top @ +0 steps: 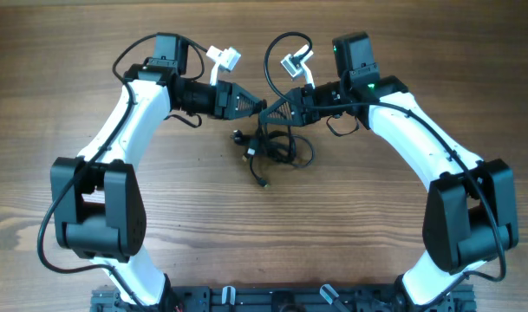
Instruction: Untangle cables
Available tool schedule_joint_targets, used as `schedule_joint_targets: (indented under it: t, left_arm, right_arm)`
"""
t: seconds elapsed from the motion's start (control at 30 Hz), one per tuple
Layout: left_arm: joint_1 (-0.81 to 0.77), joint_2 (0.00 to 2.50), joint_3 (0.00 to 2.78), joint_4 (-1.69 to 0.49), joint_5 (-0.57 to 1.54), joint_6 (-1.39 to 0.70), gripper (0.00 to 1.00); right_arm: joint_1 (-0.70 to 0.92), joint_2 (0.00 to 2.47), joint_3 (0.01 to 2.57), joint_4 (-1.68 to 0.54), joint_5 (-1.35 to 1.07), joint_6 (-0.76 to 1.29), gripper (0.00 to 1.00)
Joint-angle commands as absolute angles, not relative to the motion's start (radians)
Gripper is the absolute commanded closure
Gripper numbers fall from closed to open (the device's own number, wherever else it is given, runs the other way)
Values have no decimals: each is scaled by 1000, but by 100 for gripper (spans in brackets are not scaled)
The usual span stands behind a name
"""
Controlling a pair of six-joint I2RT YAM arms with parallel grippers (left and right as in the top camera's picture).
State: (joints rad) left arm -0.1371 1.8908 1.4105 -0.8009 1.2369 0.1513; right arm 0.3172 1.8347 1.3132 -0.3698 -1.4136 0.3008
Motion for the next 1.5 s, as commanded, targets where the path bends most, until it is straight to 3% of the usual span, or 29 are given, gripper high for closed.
schedule_joint_targets:
  t: [0.0, 0.23, 0.43, 0.63, 0.9, 1.23, 1.4, 1.47]
  left_arm:
    - [-138, 1895, 1406, -881, 1164, 295, 58]
    - [-139, 1895, 1392, -943, 1139, 423, 60]
    - [-175, 1895, 1340, -907, 1141, 423, 77]
    - [-187, 1895, 1339, -931, 1167, 412, 81]
    - [-186, 1895, 1339, -941, 1182, 411, 85]
    - [-186, 1895, 1339, -933, 1327, 411, 78]
    - [-189, 1895, 1339, -941, 1327, 398, 96]
    - [-193, 1895, 1339, -943, 1327, 365, 96]
  right_arm:
    - [319, 1851, 1316, -363, -1449, 289, 96]
    - [319, 1851, 1316, -360, -1451, 293, 96]
    - [319, 1851, 1316, -297, -1419, 379, 96]
    - [319, 1851, 1316, -344, -827, 432, 96]
    - [269, 1851, 1316, -421, -484, 448, 96]
    - [271, 1850, 1316, -491, -494, 445, 96]
    - [271, 1850, 1316, -476, -498, 528, 96]
    - [268, 1850, 1316, -433, -498, 593, 96]
